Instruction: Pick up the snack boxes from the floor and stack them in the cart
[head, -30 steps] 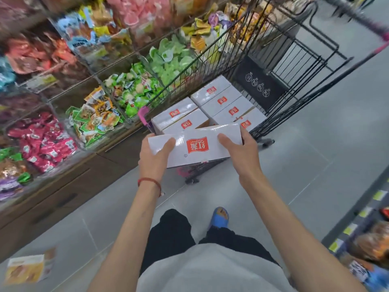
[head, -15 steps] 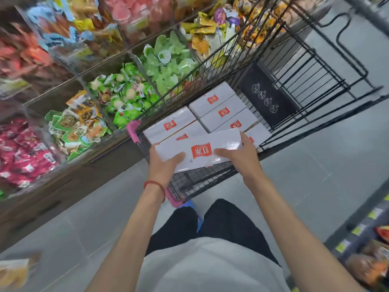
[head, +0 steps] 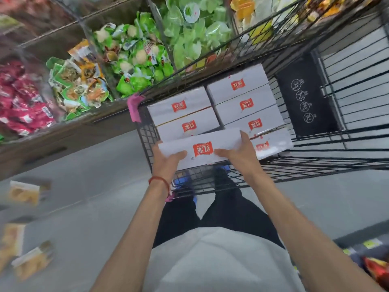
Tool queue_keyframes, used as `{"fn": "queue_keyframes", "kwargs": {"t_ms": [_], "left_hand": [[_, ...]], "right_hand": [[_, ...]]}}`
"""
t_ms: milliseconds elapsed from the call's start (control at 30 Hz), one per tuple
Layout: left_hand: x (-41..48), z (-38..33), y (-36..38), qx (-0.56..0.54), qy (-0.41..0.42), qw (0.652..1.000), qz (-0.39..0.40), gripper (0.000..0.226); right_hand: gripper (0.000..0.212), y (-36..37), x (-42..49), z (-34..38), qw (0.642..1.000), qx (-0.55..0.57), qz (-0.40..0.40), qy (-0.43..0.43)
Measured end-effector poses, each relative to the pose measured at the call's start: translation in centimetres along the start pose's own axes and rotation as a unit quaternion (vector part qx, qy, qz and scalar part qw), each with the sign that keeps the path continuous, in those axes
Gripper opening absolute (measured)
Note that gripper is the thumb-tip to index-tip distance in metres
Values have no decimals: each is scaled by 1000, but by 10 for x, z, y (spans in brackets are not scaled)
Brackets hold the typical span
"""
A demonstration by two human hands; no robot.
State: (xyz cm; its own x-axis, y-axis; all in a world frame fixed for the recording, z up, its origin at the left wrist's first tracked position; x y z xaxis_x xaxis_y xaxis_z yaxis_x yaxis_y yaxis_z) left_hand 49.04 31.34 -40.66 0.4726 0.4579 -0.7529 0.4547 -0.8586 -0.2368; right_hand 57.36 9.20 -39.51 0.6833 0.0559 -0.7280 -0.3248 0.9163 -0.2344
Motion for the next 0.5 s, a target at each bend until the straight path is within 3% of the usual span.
{"fn": "queue_keyframes", "kwargs": {"t_ms": [267,500], "left_hand": [[28,33,10,-22,-46,995,-88,68],[66,69,13,-42,-66,993,-93,78]], "right_hand": [[81,10,53,-18,991,-111,73,-10],[81,32,96,-48,984,-166,62,-18]]}}
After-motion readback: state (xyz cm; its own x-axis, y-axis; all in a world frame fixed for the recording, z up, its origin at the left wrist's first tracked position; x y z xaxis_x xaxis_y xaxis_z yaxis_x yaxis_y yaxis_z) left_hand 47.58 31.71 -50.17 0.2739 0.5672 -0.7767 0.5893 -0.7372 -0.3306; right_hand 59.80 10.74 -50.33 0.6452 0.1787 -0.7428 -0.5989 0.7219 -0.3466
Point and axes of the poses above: each hand's wrist, its own x-axis towards the middle knuckle, its own y-axis out of the palm, z = x × y, the point moved 6 cm from there along x, towards the middle knuckle
